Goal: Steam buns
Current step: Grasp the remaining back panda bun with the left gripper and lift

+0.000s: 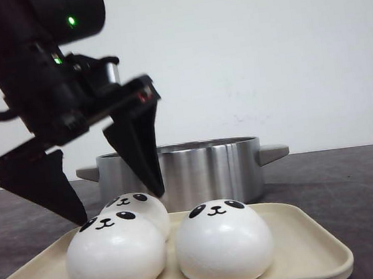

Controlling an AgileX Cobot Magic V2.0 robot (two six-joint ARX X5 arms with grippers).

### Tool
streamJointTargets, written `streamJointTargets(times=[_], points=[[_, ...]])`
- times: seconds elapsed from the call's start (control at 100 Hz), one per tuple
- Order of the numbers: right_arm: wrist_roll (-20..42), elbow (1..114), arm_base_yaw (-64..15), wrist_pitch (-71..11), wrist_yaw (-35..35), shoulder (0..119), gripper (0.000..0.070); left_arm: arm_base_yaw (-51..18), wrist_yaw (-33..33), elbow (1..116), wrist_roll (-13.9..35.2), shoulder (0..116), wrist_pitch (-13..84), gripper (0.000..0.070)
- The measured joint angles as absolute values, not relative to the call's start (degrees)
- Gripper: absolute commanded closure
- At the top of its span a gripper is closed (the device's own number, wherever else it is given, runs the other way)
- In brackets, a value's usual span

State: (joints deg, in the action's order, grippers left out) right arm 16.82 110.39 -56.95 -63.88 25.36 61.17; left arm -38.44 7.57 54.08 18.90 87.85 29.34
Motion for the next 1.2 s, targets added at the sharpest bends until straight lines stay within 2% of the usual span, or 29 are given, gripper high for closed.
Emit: streamJointTargets(times=[0.27, 0.33, 0.44, 0.55, 0.61, 0.76, 0.93, 1.2], points=[[17.0, 110.4, -56.9, -64.1, 25.4, 61.9, 0.0686, -38.5, 6.3, 54.1, 22.1, 90.3, 27.2, 0.0014], [17.0, 110.4, -56.9, -64.1, 25.4, 61.9, 0.0686, -38.6, 6.3, 54.1, 22.2, 90.3, 26.7, 0.0123], [17.0, 110.4, -56.9, -64.1, 25.4, 62.1, 0.0686, -38.6, 6.3, 54.1, 22.4, 90.3, 26.9, 0.0400], [17.0, 110.4, -56.9, -64.1, 25.4, 62.4, 0.0686, -38.7, 6.3, 54.1, 23.0, 90.3, 27.7, 0.0538], [17.0, 110.4, -56.9, -64.1, 25.5, 62.6, 0.0686, -38.8, 6.3, 54.1, 23.2, 90.3, 27.7, 0.0694], [17.0, 110.4, -56.9, -64.2, 25.5, 63.5, 0.0686, -38.8, 6.3, 54.2, 23.2, 90.3, 27.9, 0.0693], [17.0, 110.3, -56.9, -64.6, 25.5, 64.1, 0.0686, -38.9, 6.3, 57.5, 22.4, 89.1, 34.6, 0.0693], [17.4, 110.3, -56.9, -63.6, 25.5, 64.2, 0.0686, -42.7, 7.6, 68.0, 21.8, 76.3, 34.3, 0.0693]])
